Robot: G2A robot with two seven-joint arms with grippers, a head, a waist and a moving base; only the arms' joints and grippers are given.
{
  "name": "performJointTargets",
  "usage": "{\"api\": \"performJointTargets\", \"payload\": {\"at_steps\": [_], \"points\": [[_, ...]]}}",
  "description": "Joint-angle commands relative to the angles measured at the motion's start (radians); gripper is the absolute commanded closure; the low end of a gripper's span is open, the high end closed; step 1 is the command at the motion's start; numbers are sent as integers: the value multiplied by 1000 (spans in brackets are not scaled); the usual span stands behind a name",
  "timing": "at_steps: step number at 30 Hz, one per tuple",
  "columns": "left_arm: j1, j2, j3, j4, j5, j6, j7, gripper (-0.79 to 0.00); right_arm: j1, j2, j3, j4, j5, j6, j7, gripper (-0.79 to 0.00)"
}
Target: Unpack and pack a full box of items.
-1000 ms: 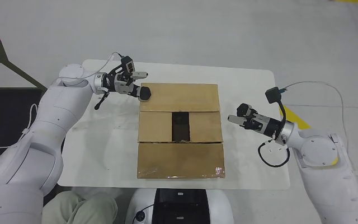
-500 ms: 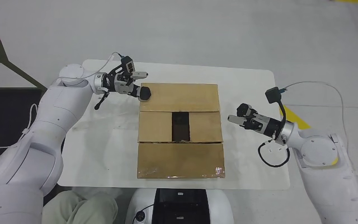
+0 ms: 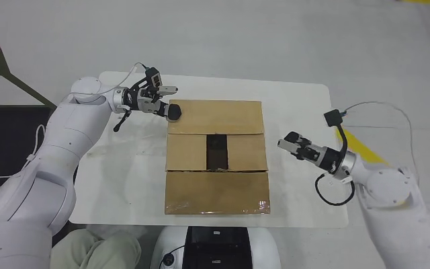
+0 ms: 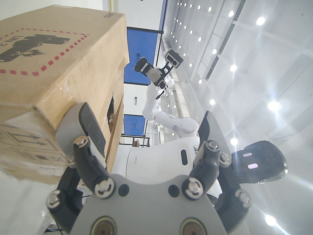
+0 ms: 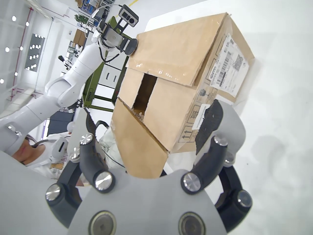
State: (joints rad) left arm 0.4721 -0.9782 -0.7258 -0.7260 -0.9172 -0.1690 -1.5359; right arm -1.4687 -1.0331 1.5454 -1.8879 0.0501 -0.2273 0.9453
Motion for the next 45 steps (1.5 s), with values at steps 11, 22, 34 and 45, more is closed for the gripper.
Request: {"api": "performJointTargets", "payload": {"at_steps": [11,22,34,45], "points": [[0,0,0,0,0,0,0,-785,-249,12,58,-146,20,82,13,-785],[0,0,0,0,0,0,0,-785,-345,13,49,-119,67,52,-23,-785],[0,0,0,0,0,0,0,-785,-331,3,-81,-66,164,24,-28,-785],[0,0,0,0,0,0,0,-785,-306,-2,-150,-53,242,-3,-30,-785]]}}
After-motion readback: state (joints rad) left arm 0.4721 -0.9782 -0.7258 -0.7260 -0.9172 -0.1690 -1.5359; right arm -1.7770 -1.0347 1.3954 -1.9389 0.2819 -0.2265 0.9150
